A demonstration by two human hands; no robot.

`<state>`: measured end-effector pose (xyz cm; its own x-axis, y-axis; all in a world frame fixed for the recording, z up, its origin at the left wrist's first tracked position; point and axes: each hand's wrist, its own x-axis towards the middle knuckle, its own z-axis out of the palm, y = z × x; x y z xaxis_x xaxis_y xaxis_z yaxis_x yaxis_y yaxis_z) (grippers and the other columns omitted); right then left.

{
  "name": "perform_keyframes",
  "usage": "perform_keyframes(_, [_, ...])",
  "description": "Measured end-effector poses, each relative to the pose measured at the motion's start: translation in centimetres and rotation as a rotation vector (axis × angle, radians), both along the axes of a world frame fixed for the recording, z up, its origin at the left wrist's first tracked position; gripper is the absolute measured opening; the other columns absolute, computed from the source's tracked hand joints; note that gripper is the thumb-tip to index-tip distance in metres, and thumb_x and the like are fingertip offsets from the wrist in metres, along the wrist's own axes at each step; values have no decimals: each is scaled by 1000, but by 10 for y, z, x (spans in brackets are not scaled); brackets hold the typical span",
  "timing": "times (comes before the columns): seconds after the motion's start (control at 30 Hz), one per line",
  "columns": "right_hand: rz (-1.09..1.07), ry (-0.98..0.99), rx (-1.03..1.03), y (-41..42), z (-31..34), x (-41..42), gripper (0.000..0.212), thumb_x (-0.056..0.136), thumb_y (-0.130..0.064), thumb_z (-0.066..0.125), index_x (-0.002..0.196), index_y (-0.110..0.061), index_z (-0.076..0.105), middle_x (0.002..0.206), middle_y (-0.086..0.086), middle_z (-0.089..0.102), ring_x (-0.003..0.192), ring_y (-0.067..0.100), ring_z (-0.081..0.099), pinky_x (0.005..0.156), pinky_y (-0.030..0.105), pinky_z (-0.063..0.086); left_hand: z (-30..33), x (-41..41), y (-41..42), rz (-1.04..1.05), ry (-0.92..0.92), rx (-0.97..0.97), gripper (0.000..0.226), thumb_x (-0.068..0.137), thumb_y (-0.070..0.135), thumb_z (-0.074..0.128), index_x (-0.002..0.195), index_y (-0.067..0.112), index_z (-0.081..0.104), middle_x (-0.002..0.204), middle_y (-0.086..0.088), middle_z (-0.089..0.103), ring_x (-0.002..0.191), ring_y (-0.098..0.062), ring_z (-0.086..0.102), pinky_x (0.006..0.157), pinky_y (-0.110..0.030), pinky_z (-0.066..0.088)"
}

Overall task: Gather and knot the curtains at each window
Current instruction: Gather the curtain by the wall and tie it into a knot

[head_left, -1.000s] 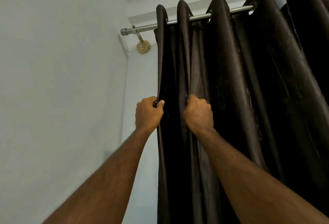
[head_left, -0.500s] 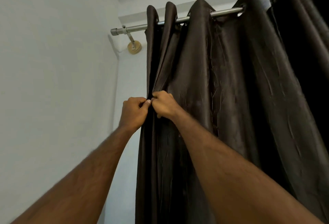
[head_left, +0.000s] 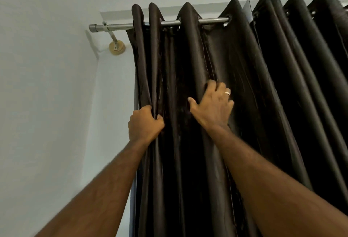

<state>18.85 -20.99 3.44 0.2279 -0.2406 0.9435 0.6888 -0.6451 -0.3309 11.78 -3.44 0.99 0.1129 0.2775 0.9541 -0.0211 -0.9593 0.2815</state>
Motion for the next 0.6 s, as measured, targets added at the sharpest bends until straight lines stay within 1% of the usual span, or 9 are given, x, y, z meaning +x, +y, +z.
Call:
perform_keyframes(0.03, [31,54,-16,-5,-1,7,64,90,-52,68,138,-17,44,131,9,55,123,29,53,97,49,50,-1,1,0,-32,-5,-5,21,88,28,65,77,14,55,70,-3,60,66,-24,62,66,-40,58])
perform_keyframes(0.07, [73,86,-29,-9,-1,13,57,95,-45,64,139,-14,44,128,10,59,121,30,56,96,50,52,-1,3,2,-49,-12,2,20,90,25,64,76,14,54,70,-3,61,65,-23,62,65,-40,57])
perform_keyframes(0.17, [106,112,-30,-12,-5,24,31,106,-28,48,133,-12,51,109,11,67,100,29,65,84,48,58,-1,3,11,-33,-49,28,25,94,23,64,75,11,55,67,-4,59,61,-21,59,60,-36,54])
perform_keyframes(0.23, [70,107,-41,-5,-10,26,25,107,-19,43,127,-11,54,108,14,67,98,34,65,81,47,57,-2,1,19,-29,-77,34,29,95,24,66,72,10,55,63,-2,56,58,-18,56,57,-30,46])
perform_keyframes(0.3, [80,146,-83,13,-13,21,24,104,-12,40,121,-10,56,112,16,66,101,37,63,81,46,54,-3,-5,29,-33,-77,40,28,96,26,67,74,8,60,64,-3,59,59,-17,57,58,-30,47])
perform_keyframes(0.4, [216,219,-138,59,-1,-12,30,101,-11,36,116,-15,62,118,17,66,107,40,62,85,46,52,-4,-17,49,-51,-63,59,27,96,27,67,78,6,66,66,-5,65,61,-21,62,60,-35,54])
perform_keyframes(0.5, [473,90,-305,114,21,-62,20,100,-15,44,102,-16,64,112,15,66,103,40,63,76,39,47,-2,-28,68,-98,-69,56,27,96,20,65,70,13,64,62,1,64,58,-21,61,58,-34,51])
perform_keyframes(0.53, [518,49,-373,128,25,-75,16,102,-16,46,96,-15,61,110,14,65,101,37,62,74,37,44,-2,-31,74,-120,-89,47,30,96,16,63,67,15,63,61,2,63,57,-20,60,57,-34,50])
perform_keyframes(0.6, [533,35,-433,142,26,-85,14,104,-17,47,95,-15,58,112,13,62,101,34,60,75,37,42,-2,-34,85,-153,-120,32,34,95,13,63,61,16,61,56,2,61,51,-18,55,53,-34,45])
